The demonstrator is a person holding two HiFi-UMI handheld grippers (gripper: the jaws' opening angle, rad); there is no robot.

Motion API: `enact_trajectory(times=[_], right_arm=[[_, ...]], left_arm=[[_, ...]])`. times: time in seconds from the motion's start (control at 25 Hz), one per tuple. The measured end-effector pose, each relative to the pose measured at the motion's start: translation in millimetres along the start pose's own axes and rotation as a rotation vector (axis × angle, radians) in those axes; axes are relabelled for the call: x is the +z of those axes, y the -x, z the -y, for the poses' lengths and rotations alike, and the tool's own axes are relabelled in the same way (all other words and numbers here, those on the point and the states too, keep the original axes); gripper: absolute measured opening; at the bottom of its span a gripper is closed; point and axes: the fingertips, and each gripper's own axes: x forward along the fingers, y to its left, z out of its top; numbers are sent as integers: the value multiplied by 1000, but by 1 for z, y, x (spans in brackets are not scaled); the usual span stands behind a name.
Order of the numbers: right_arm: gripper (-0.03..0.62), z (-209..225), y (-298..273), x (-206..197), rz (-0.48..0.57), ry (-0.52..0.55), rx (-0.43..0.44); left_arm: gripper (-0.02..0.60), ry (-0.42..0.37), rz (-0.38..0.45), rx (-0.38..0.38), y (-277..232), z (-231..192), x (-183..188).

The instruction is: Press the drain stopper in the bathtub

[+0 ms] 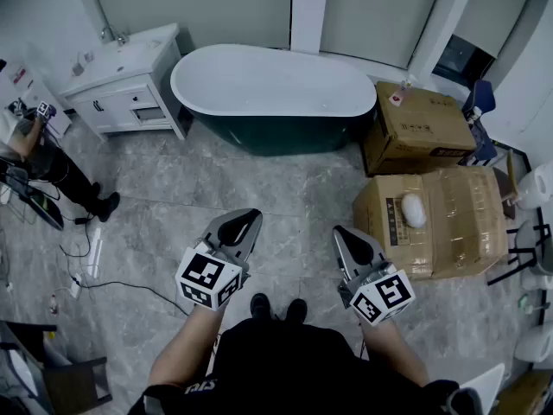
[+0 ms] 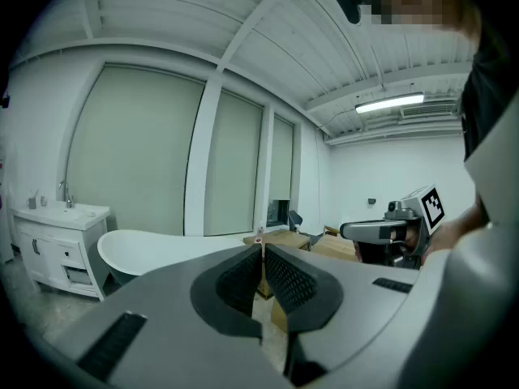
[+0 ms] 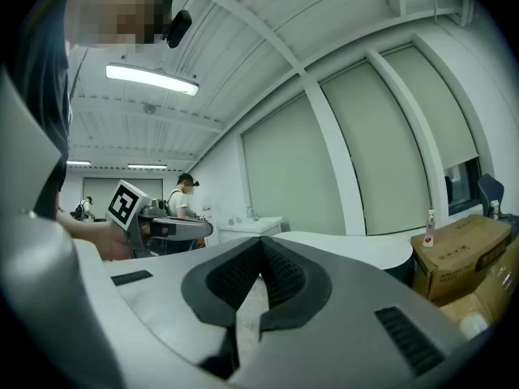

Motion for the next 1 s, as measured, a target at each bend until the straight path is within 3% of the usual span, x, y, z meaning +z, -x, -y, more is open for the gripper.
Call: enact_trajectory(times=[0.64, 1.0], right_arm=[[12, 40, 19, 11, 56, -42, -18], [14, 76, 39, 13, 38, -61, -32]], left_arm=[[26, -24, -2, 10, -25, 18, 10], [26, 7, 10, 35, -48, 23, 7]])
